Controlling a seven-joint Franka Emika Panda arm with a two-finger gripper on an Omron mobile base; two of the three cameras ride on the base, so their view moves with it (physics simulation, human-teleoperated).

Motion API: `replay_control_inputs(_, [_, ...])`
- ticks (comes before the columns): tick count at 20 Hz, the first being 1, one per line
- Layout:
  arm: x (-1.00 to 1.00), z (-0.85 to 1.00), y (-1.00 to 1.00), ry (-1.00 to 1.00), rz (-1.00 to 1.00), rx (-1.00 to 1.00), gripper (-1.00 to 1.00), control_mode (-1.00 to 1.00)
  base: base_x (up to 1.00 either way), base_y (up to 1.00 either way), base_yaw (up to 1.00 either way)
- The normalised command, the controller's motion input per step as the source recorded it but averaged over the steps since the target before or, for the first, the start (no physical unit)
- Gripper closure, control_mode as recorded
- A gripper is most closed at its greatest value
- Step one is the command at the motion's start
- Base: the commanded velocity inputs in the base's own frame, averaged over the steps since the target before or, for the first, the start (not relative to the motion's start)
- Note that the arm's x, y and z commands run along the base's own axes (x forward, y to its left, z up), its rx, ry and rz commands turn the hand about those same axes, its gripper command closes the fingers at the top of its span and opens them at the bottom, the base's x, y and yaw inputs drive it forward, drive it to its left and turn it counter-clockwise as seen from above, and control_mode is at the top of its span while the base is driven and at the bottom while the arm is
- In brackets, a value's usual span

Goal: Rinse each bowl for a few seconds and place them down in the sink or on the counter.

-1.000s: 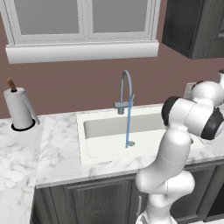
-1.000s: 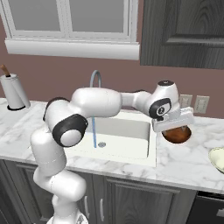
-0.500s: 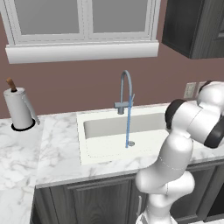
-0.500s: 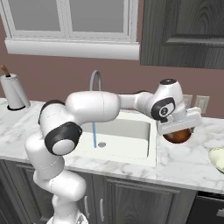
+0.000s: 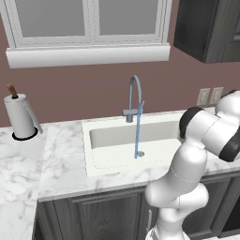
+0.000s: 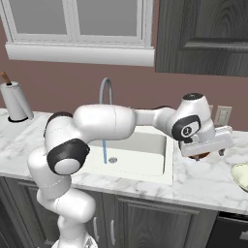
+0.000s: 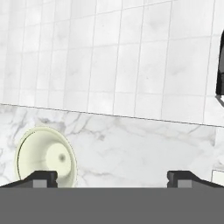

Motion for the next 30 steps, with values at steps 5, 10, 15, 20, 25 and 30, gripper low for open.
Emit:
replay_control_inputs(5, [-0.10, 0.00, -0.04, 0.00, 0.00, -0.03, -1.00, -1.00, 0.00, 0.00, 0.00])
replay_control_inputs(10, [-0.02, -0.15, -0.08, 0.00, 0.00, -0.01, -1.00, -1.00, 0.00, 0.00, 0.00])
replay_control_inputs(15, [0.00, -0.22, -0.19, 0.00, 0.00, 0.00, -1.00, -1.00, 0.00, 0.00, 0.00])
replay_control_inputs(20, [0.00, -0.11, -0.28, 0.00, 0.00, 0.00, -1.00, -1.00, 0.00, 0.00, 0.00])
replay_control_inputs(25, [0.07, 0.00, -0.20, 0.00, 0.04, 0.00, -1.00, -1.00, 0.00, 0.00, 0.00])
replay_control_inputs(30, [0.12, -0.03, -0.14, 0.00, 0.06, 0.03, -1.00, -1.00, 0.00, 0.00, 0.00])
